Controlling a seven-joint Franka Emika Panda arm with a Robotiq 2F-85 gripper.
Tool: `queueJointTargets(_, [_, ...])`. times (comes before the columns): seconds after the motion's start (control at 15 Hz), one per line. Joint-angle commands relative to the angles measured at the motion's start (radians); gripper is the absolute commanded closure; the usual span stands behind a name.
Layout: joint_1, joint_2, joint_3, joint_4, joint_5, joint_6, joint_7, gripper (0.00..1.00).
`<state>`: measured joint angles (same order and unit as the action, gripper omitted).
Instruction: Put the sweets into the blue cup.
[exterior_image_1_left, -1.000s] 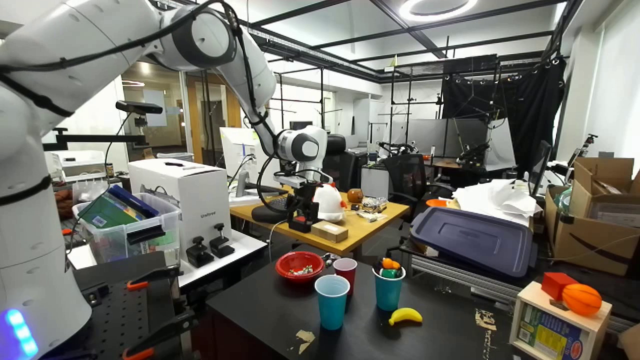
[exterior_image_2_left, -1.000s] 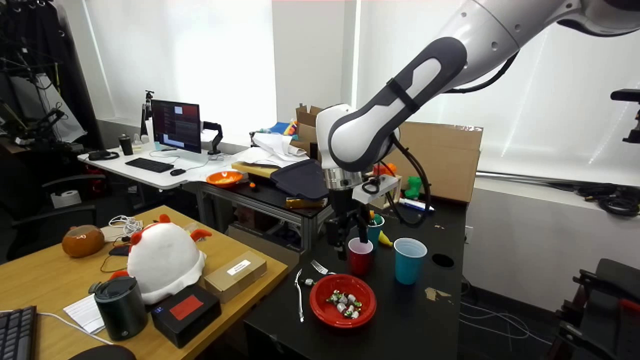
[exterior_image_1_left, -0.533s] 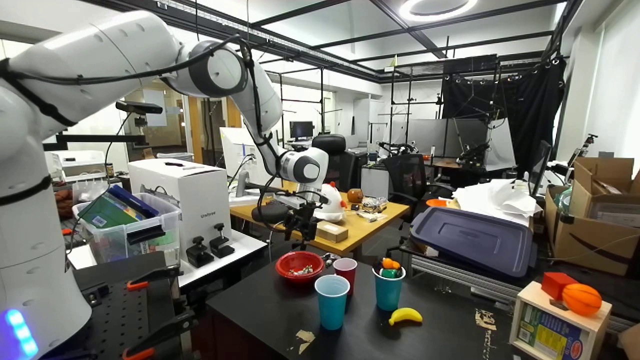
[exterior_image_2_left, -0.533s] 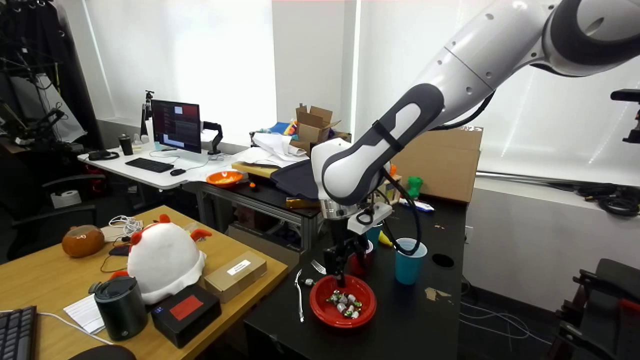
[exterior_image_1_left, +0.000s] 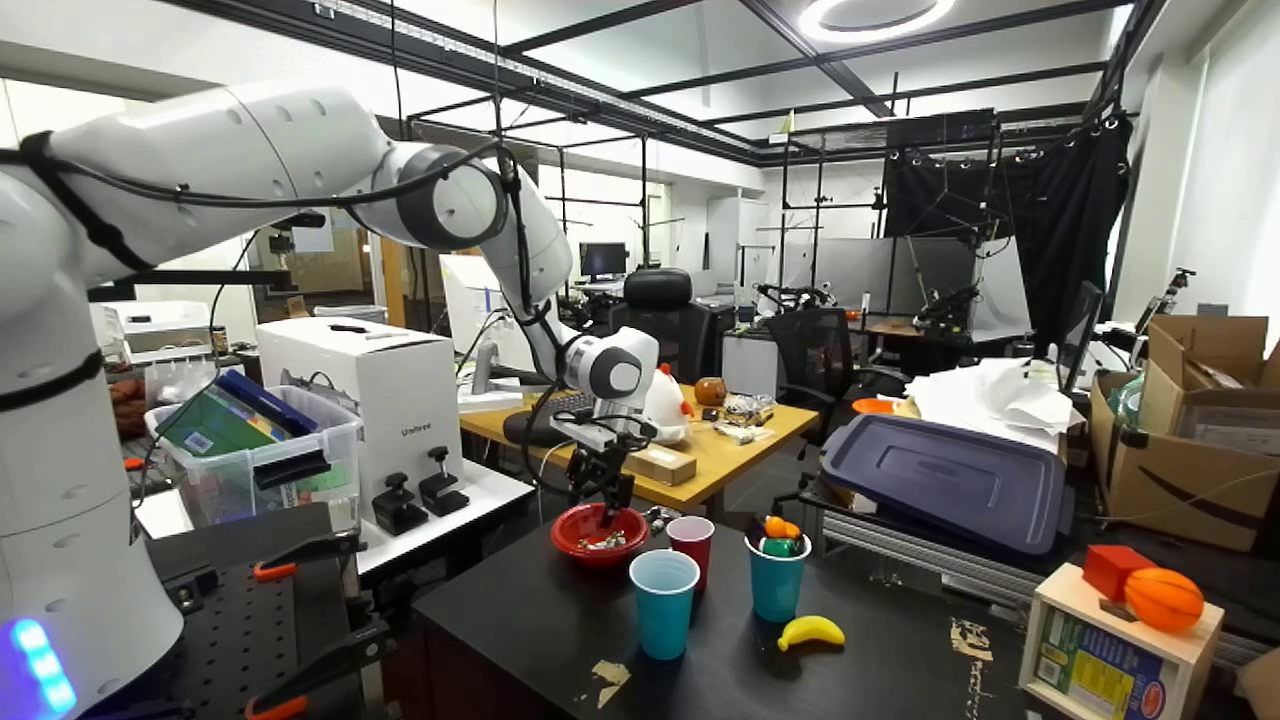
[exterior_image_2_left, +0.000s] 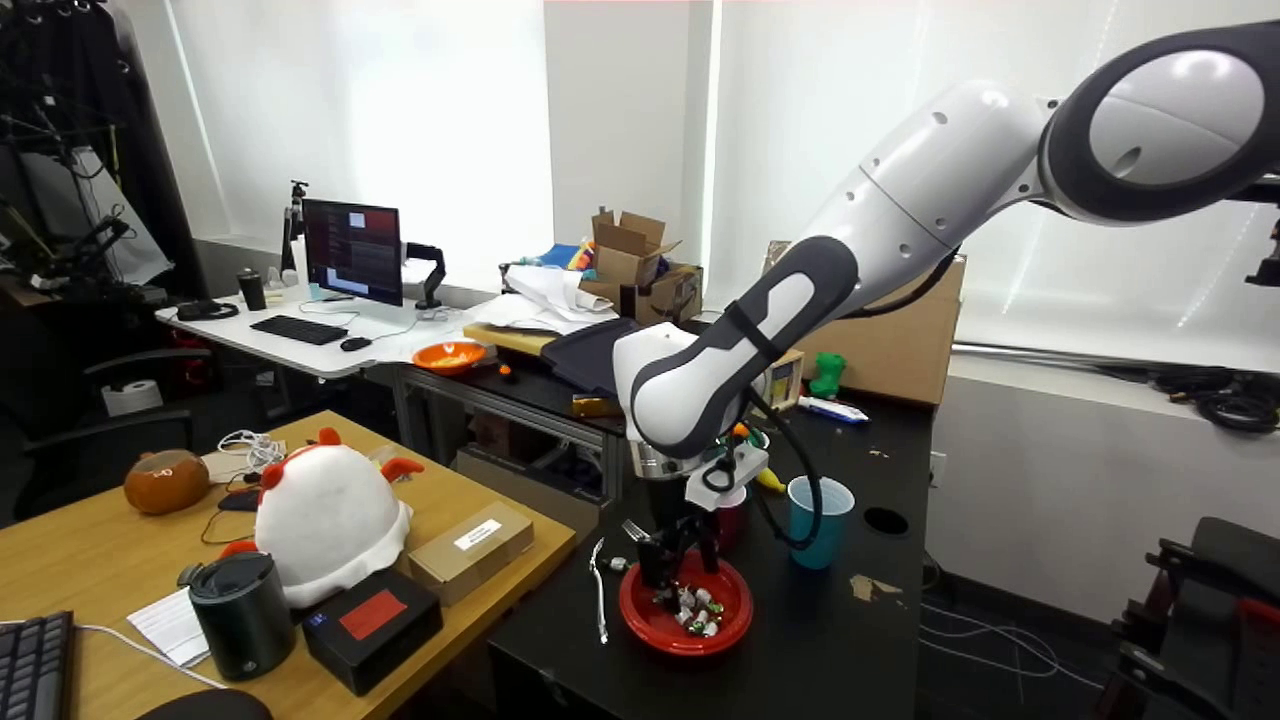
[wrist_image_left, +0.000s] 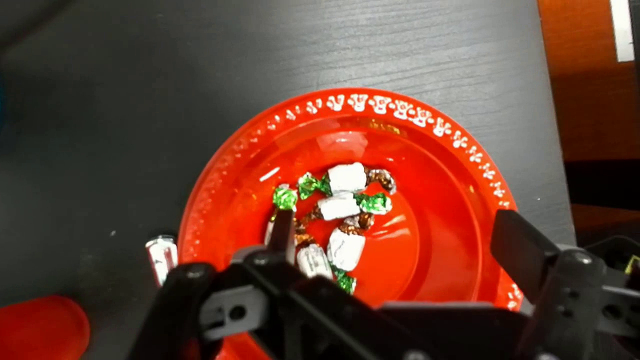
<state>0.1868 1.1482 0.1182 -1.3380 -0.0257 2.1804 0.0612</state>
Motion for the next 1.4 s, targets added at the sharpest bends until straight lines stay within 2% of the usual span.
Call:
queueJointTargets(0.0, [-0.011, 0.061, 0.0, 0.102, 0.012, -0.018, -0.047, 0.0])
queueJointTargets(0.33, [-0.037, 0.119, -0.002, 0.183, 0.013, -0.026, -0.097, 0.0])
queueJointTargets(0.93, [-0.064, 0.153, 0.076, 0.236, 0.048, -0.118, -0.236, 0.0])
queueJointTargets(1.33, [-0.053, 0.171, 0.052, 0.239, 0.021, -0.102, -0.275, 0.0])
